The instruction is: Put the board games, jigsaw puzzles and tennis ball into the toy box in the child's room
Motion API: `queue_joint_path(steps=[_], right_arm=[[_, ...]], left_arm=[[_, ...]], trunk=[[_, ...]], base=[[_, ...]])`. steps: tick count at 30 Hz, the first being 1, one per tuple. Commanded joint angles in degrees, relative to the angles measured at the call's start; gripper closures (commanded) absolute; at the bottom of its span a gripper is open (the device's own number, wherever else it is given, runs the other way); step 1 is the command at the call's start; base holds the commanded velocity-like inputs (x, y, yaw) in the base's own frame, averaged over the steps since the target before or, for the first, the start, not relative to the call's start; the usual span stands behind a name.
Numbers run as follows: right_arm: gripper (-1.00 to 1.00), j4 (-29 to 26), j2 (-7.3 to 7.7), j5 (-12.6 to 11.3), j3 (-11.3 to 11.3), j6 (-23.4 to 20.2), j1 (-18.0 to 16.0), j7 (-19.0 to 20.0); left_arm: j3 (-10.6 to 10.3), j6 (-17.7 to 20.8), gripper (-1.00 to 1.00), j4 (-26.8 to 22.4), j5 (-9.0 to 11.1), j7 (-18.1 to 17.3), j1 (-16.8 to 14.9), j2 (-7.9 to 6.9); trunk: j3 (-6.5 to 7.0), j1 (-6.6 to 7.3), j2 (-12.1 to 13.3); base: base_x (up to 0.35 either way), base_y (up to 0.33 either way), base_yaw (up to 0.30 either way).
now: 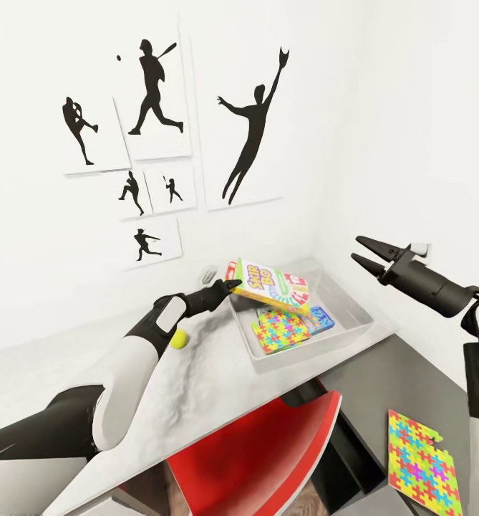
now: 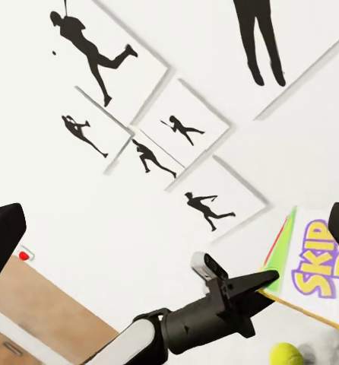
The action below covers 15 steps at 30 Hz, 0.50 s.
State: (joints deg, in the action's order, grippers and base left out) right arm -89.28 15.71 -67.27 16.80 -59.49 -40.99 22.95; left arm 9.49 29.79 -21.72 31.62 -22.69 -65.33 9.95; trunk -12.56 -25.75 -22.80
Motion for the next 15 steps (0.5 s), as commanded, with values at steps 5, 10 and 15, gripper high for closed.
queue_joint_path(steps=[5,10,15], right_arm=[[-1.00,0.07,-0.12,-1.30,-0.81,-0.04,-0.91,-2.08],[-1.00,0.07,-0.20,-1.51,-0.95,-0.02,-1.22,-2.55],[-1.00,0.07,-0.24,-1.54,-0.98,-0.01,-1.31,-2.67]], left_arm=[[0.36,1.02,1.00,-0.06,0.11,-0.11,-1.38,0.05],[0.34,1.29,1.00,-0.13,0.16,-0.15,-2.10,0.05],[0.36,1.39,1.00,-0.16,0.37,-0.16,-2.23,0.05]], trunk=[[-0.12,-0.03,-0.12],[-0.12,-0.03,-0.12],[-0.12,-0.03,-0.12]], base=[[0.000,0.000,0.000],[0.000,0.000,0.000],[0.000,0.000,0.000]])
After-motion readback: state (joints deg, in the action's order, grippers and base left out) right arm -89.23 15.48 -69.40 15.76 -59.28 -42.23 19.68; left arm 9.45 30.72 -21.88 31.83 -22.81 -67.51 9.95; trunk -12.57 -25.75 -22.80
